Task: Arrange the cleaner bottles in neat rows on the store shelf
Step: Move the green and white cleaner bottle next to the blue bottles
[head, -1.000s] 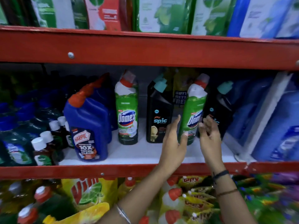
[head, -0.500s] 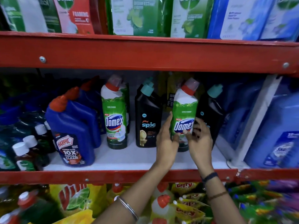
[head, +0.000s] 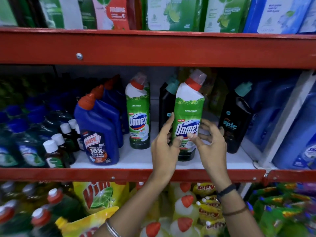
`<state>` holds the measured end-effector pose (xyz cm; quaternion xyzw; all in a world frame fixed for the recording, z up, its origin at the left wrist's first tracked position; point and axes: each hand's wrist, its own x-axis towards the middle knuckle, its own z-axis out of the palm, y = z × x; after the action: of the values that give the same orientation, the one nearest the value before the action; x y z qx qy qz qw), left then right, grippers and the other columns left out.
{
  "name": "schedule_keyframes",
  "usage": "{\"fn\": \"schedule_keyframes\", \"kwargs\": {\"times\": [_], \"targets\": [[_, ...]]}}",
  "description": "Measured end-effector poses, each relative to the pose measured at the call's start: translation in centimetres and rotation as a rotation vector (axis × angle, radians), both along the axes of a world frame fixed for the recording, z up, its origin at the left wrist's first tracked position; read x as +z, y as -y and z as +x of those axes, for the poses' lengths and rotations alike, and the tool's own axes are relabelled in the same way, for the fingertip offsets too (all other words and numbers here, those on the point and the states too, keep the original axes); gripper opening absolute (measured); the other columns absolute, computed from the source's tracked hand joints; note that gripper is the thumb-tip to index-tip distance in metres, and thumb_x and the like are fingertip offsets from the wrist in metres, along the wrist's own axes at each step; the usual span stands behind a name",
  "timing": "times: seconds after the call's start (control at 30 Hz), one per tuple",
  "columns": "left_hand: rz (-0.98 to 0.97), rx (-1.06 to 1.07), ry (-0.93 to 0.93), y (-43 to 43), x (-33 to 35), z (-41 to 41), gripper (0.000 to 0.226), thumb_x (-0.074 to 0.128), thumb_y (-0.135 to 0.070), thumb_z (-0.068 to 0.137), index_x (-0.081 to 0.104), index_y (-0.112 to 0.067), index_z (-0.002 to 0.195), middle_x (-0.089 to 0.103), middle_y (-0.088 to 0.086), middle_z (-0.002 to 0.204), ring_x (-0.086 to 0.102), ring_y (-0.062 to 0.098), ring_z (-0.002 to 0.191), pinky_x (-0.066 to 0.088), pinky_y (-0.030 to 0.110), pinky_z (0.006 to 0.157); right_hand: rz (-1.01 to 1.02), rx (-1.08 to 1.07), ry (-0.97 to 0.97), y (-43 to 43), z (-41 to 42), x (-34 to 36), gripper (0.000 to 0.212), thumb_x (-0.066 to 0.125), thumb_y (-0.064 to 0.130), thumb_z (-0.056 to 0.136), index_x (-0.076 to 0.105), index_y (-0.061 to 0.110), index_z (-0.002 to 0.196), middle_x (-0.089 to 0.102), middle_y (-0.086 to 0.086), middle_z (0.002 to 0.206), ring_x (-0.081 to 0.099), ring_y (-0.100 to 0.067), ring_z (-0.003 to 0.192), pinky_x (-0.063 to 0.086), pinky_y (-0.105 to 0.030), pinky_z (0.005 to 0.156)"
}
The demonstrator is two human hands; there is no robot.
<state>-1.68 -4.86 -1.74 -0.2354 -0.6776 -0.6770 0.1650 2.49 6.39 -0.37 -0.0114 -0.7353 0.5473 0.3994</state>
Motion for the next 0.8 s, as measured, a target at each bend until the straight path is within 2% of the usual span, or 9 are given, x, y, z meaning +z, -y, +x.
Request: {"fn": "schedule_keyframes", "kwargs": {"times": [0.07, 0.17, 0.27, 0.33, 0.47, 0.53, 0.63, 0.73, 0.8], "targets": [[0.006, 0.022, 0.000, 2.0, 0.0, 0.1, 0.072, 0.063, 0.002, 0.084, 0.042, -0.040, 0.138, 0.061, -0.031, 0.115, 0.064, -0.001, 0.106, 0.054, 0.023, 0.092, -0.007, 0.022, -0.006, 1.9, -0.2, 0.0, 0.040, 0.070, 0.008, 0.081, 0.057, 0.015, 0.118, 0.061, 0.021, 0.102, 0.056, 0.022, 0.088, 0.044, 0.000, 0.059], [0.023, 0.054, -0.013, 4.8, -0.2, -0.1, 0.072, 0.063, 0.001, 0.085, 0.043, -0.046, 0.135, 0.064, -0.016, 0.124, 0.064, 0.003, 0.111, 0.054, 0.028, 0.093, -0.038, 0.060, -0.003, 4.5, -0.9, -0.2, 0.038, 0.071, 0.005, 0.079, 0.058, 0.016, 0.113, 0.061, 0.023, 0.099, 0.059, 0.021, 0.084, 0.045, -0.001, 0.062], [0.004, 0.111, -0.024, 7.1, -0.6, -0.7, 0.068, 0.064, -0.001, 0.086, 0.043, -0.039, 0.138, 0.066, -0.011, 0.122, 0.066, 0.003, 0.105, 0.055, 0.021, 0.086, -0.058, 0.082, 0.002, 6.9, -1.8, -0.3, 0.040, 0.073, 0.005, 0.077, 0.057, 0.021, 0.111, 0.062, 0.024, 0.095, 0.061, 0.018, 0.082, 0.047, -0.004, 0.064], [0.006, 0.126, -0.020, 8.3, -0.8, -1.1, 0.068, 0.063, 0.001, 0.086, 0.043, -0.039, 0.138, 0.065, -0.009, 0.123, 0.066, 0.002, 0.105, 0.053, 0.017, 0.084, -0.068, 0.092, 0.010, 8.2, -2.4, -0.5, 0.042, 0.073, 0.006, 0.077, 0.058, 0.018, 0.114, 0.062, 0.023, 0.095, 0.062, 0.017, 0.082, 0.047, -0.004, 0.065], [0.026, 0.142, 0.002, 10.1, -1.2, -1.6, 0.072, 0.060, 0.005, 0.086, 0.042, -0.043, 0.137, 0.061, -0.017, 0.126, 0.061, 0.000, 0.114, 0.050, 0.022, 0.094, -0.075, 0.099, 0.042, 10.3, -3.4, -1.0, 0.045, 0.074, 0.011, 0.076, 0.056, 0.027, 0.114, 0.064, 0.019, 0.101, 0.066, 0.004, 0.088, 0.054, -0.013, 0.070], [0.024, 0.144, 0.007, 10.6, -1.4, -1.8, 0.072, 0.059, 0.005, 0.087, 0.041, -0.044, 0.137, 0.061, -0.023, 0.123, 0.062, -0.001, 0.109, 0.051, 0.024, 0.092, -0.088, 0.101, 0.051, 10.9, -3.7, -1.2, 0.045, 0.075, 0.011, 0.076, 0.055, 0.030, 0.111, 0.063, 0.021, 0.100, 0.066, 0.007, 0.086, 0.053, -0.012, 0.068], [0.003, 0.147, 0.025, 11.2, -1.6, -2.2, 0.073, 0.058, 0.005, 0.088, 0.039, -0.047, 0.137, 0.061, -0.036, 0.108, 0.064, -0.004, 0.094, 0.050, 0.014, 0.080, -0.086, 0.093, 0.056, 11.6, -4.0, -1.2, 0.043, 0.075, 0.009, 0.075, 0.055, 0.027, 0.109, 0.062, 0.021, 0.098, 0.061, 0.016, 0.082, 0.048, -0.005, 0.066], [0.005, 0.148, 0.021, 11.4, -1.9, -2.5, 0.072, 0.056, 0.006, 0.088, 0.038, -0.042, 0.139, 0.061, -0.043, 0.105, 0.064, -0.003, 0.093, 0.049, 0.010, 0.080, -0.082, 0.083, 0.053, 12.1, -4.2, -1.1, 0.043, 0.075, 0.006, 0.075, 0.055, 0.028, 0.106, 0.061, 0.024, 0.094, 0.060, 0.018, 0.080, 0.046, -0.003, 0.065], [-0.005, 0.155, 0.018, 11.4, -1.9, -2.6, 0.074, 0.056, 0.005, 0.089, 0.036, -0.045, 0.139, 0.061, -0.043, 0.104, 0.064, -0.004, 0.093, 0.049, 0.011, 0.080, -0.077, 0.080, 0.049, 12.2, -4.3, -1.1, 0.043, 0.075, 0.007, 0.075, 0.055, 0.029, 0.106, 0.061, 0.025, 0.094, 0.060, 0.017, 0.080, 0.046, -0.003, 0.066]]}}
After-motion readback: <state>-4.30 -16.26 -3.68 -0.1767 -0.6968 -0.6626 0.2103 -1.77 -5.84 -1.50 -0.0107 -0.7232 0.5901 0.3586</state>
